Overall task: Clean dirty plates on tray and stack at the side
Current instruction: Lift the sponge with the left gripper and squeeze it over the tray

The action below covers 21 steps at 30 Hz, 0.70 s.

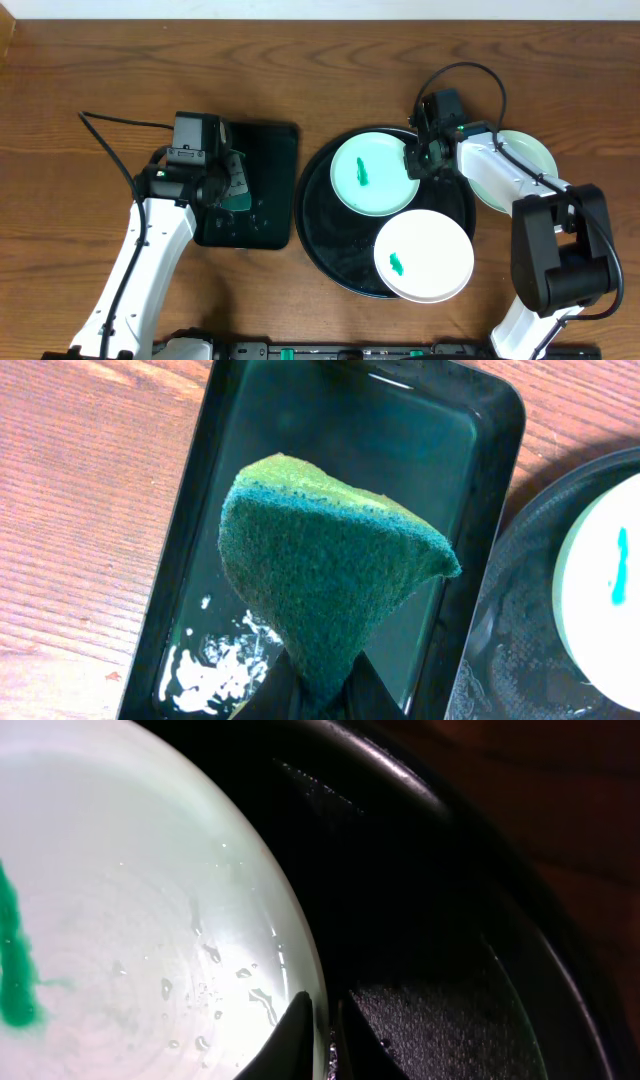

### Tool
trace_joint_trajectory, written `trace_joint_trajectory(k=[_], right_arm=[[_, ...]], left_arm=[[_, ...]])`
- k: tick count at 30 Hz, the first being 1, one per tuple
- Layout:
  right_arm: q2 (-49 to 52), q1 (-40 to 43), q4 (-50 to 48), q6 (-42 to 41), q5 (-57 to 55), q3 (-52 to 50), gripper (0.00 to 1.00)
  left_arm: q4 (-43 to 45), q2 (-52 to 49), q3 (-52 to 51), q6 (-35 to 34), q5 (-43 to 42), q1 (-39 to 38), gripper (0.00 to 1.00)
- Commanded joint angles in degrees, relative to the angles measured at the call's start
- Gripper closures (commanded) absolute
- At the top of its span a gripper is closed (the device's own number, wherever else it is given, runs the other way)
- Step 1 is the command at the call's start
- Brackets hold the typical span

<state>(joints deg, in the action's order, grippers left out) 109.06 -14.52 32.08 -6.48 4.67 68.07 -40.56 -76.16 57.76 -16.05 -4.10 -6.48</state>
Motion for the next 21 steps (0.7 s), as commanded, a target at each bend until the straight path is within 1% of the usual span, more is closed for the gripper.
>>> trace_joint_trajectory(k=[1,7,8,10,12,16,21], right_arm=[[0.26,0.5,0.11,0.11,0.11,-0.37,0.99],[0.26,0.5,0.31,0.11,0.17,-0.37,0.99],[0.26,0.5,0.31,0.11,0.35,-0.37,0.95],[0.26,0.44,0.31,0.11,0.35,-0.37,0.93],[0.26,0.44,0.28,-0.31,0.33,-0.37,0.99],[0.26,0.44,0.33,-4.66,0.35,-0.37,0.99],[0.26,0.44,0.52,-6.67,0.35,-0.35,0.99]], left_arm=[[-0.13,-0.55,0.55,0.57,0.63,0.04,0.92],[-0.11,-0.59,0.55,0.57,0.66,0.04,0.93],[-0.09,-0.59,0.55,0.57,0.66,0.04,0.93],[-0.09,-0.59,0.52,0.57,0.66,0.04,0.93],[-0.09,-0.59,0.52,0.57,0.66,0.04,0.93],[-0.09,-0.59,0.44,0.57,0.66,0.02,0.93],[-0.02,-0.59,-0.09,0.57,0.66,0.02,0.93]])
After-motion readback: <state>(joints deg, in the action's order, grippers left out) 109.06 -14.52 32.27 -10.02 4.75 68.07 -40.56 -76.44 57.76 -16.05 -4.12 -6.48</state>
